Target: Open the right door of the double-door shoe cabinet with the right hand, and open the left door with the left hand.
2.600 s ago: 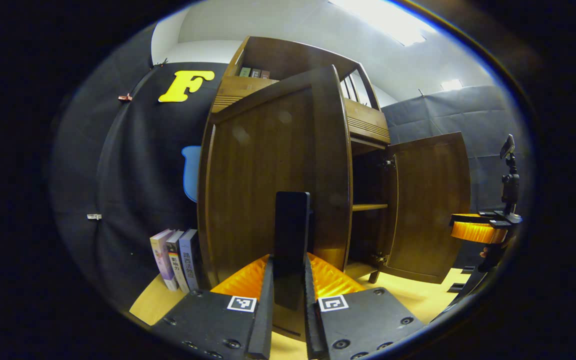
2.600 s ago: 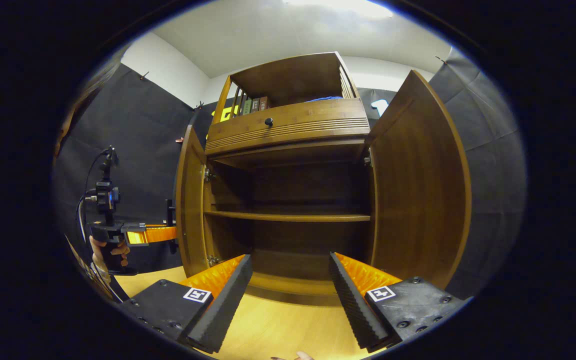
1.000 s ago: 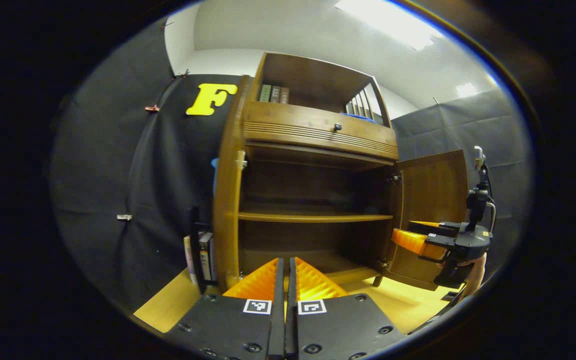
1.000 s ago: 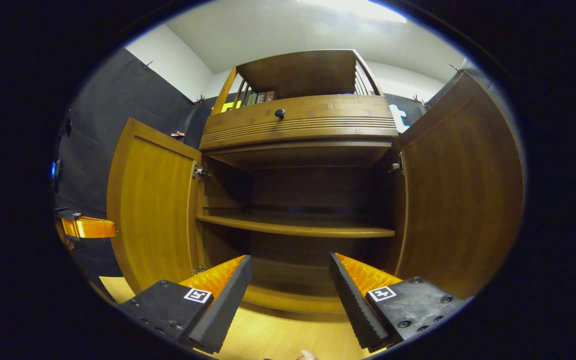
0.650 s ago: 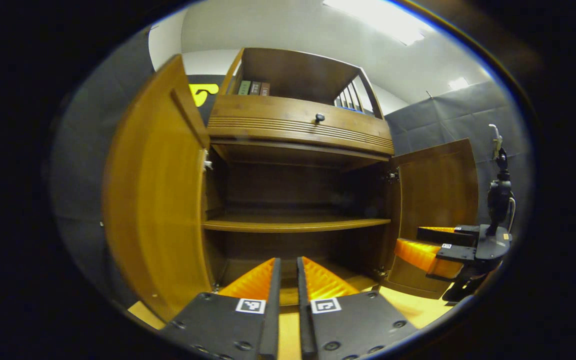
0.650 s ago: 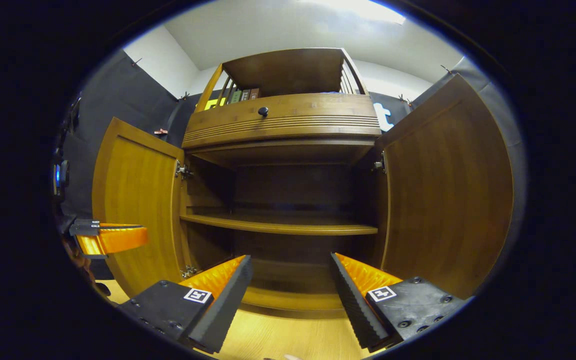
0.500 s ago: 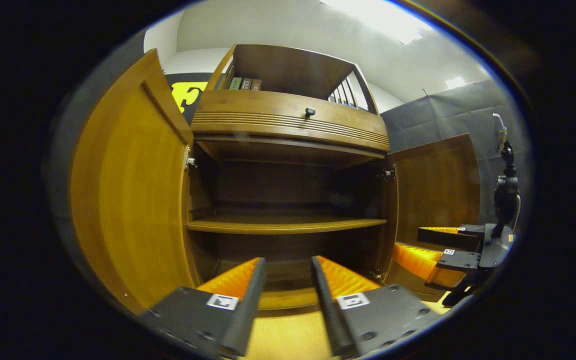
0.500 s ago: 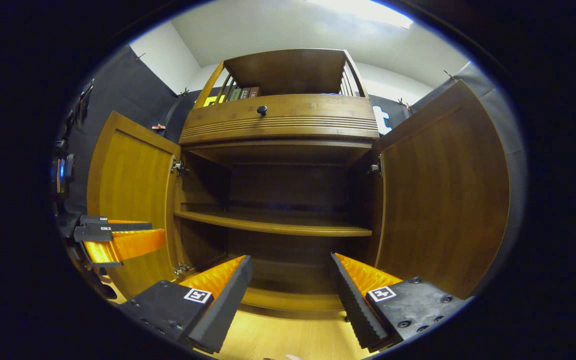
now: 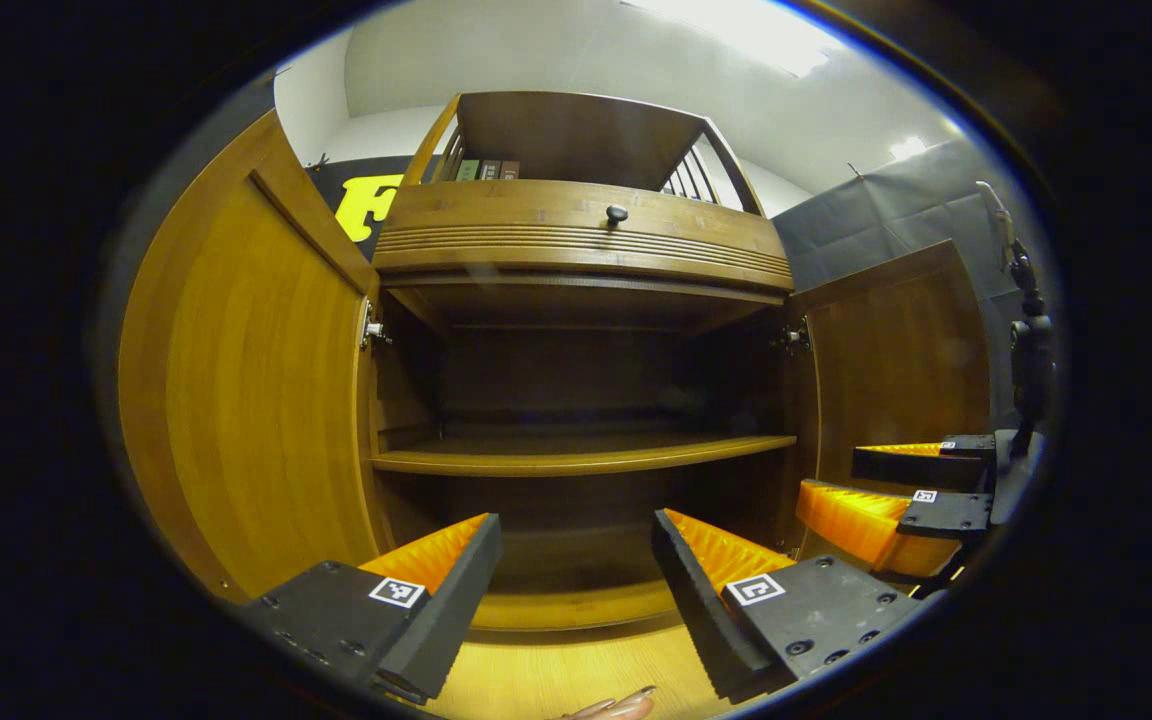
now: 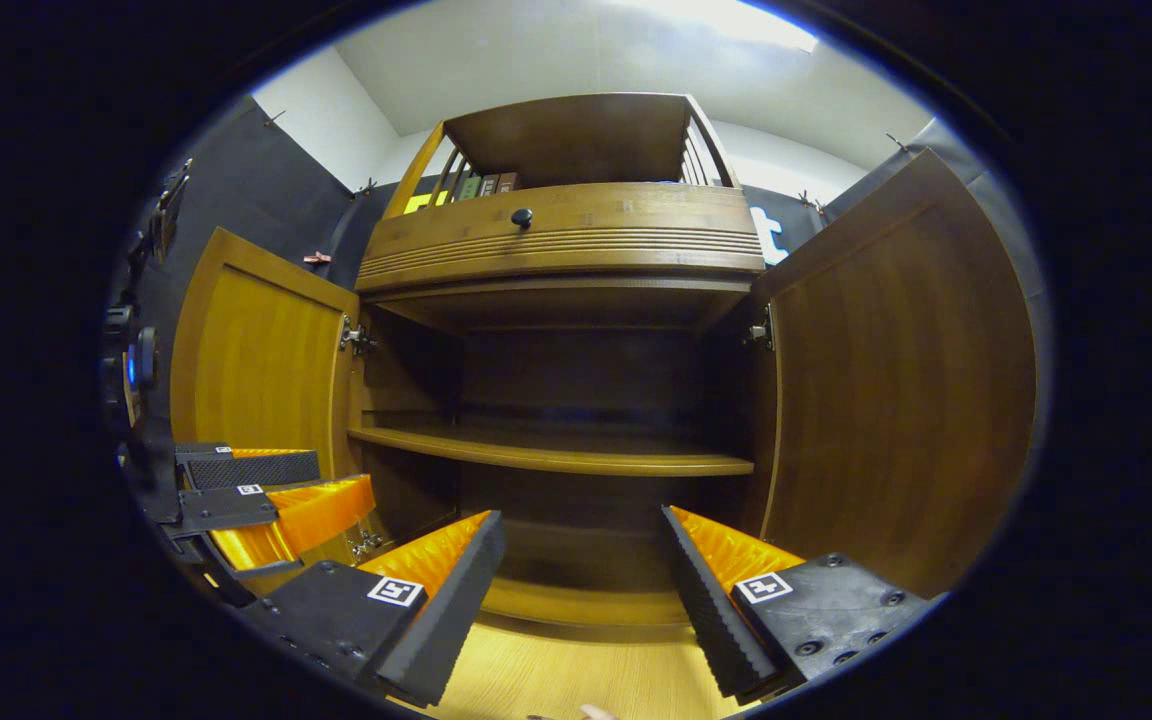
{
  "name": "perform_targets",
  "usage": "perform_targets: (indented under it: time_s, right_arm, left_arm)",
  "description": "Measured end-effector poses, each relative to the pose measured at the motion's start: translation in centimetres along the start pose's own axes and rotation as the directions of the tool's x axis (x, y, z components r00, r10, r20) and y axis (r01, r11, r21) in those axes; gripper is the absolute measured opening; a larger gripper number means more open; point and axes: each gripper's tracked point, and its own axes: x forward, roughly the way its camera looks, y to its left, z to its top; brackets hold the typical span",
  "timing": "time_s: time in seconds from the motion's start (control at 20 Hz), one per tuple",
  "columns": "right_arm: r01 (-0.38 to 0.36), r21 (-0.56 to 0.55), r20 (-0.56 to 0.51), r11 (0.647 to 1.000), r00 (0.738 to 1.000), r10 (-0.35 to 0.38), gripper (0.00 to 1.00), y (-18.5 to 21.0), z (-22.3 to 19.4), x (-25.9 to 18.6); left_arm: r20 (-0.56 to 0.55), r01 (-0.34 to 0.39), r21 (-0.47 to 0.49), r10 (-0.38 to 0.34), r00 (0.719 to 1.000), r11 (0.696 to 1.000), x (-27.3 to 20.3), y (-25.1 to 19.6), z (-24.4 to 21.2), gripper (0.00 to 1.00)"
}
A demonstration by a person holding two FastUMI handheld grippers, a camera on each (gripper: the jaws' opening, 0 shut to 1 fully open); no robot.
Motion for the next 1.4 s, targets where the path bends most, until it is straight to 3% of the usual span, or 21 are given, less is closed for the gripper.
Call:
perform_targets:
  time_s: [0.35, 0.7, 1.4]
  right_arm:
    - [0.030, -0.037, 0.025, 0.999, 0.999, -0.029, 0.97, -0.4, 0.8, 0.3]
    - [0.013, -0.038, 0.018, 0.999, 1.000, -0.012, 0.99, 0.2, 0.7, 0.3]
    - [0.002, -0.041, 0.012, 0.999, 1.000, -0.001, 0.97, 1.1, 0.7, 0.3]
  left_arm:
    - [0.014, -0.007, -0.001, 0.007, 1.000, 1.000, 0.0, 0.2, 0.3, 0.94]
    - [0.027, -0.025, 0.038, 0.024, 0.999, 0.999, -0.1, 0.5, 0.4, 0.93]
    - [0.044, -0.027, -0.021, 0.028, 0.999, 0.999, -0.6, 1.6, 0.6, 0.93]
